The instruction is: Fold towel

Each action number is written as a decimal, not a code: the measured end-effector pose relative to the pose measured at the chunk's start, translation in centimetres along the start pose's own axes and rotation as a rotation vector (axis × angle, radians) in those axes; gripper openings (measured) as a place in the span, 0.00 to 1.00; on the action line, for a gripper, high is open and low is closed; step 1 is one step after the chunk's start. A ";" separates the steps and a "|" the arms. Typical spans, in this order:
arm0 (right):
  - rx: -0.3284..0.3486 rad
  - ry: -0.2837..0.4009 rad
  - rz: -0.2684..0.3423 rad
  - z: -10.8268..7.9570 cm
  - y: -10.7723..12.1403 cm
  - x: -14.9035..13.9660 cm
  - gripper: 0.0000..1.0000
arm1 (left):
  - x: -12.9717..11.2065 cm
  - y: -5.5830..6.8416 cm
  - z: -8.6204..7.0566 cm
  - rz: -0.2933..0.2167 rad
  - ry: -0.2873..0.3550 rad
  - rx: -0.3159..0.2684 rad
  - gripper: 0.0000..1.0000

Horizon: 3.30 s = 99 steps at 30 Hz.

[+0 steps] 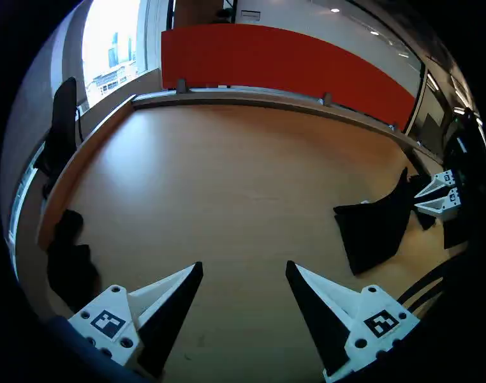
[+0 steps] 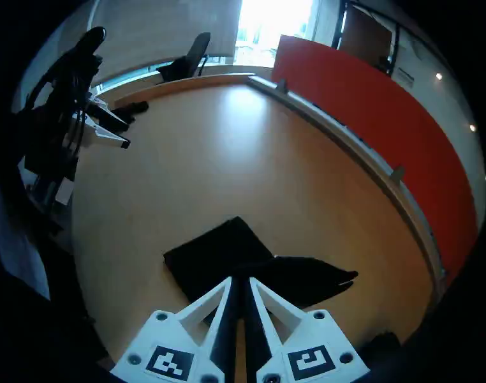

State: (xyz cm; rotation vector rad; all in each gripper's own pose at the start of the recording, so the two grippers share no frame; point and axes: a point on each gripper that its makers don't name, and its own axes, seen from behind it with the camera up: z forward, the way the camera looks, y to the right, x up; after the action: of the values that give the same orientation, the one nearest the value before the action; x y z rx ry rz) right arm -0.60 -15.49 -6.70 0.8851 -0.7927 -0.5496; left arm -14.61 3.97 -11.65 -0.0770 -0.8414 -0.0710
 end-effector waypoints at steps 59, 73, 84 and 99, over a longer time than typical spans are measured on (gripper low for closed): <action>0.079 -0.101 0.085 5.2 -2.4 -4.5 0.65 | -0.1 -2.1 -0.7 -0.031 0.004 0.037 0.97; 0.067 -0.149 0.123 4.5 -2.2 -8.2 0.64 | 0.0 -1.5 -0.6 -0.023 0.003 0.034 0.97; 0.074 -0.179 0.139 5.0 -3.0 -10.1 0.65 | -0.1 -1.4 -0.6 -0.025 -0.001 0.033 0.97; 0.079 -0.220 0.161 5.4 -3.7 -12.1 0.58 | -0.2 -1.3 -0.6 -0.027 -0.004 0.030 0.97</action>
State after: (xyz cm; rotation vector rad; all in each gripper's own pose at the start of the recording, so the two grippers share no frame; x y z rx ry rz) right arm -12.48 -11.35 -12.23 0.8328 -1.0819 -0.4810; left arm -14.44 2.65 -12.19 -0.0379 -0.8469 -0.0834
